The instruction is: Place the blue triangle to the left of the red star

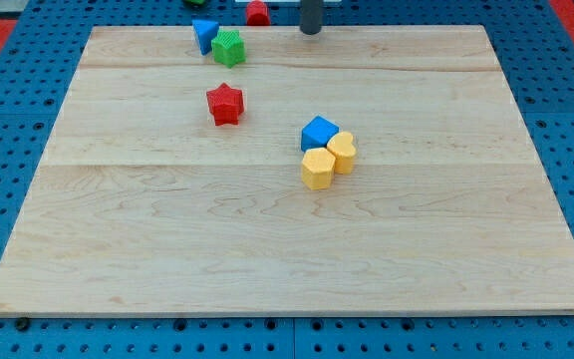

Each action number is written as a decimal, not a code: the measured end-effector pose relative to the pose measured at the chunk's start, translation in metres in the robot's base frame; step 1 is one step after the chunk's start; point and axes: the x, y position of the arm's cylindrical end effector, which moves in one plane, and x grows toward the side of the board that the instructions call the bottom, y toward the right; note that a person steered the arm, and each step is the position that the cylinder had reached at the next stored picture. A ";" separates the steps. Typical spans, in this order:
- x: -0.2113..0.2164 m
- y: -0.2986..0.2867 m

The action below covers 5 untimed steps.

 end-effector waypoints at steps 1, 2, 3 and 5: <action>-0.001 -0.052; -0.001 -0.116; 0.003 -0.163; 0.048 -0.208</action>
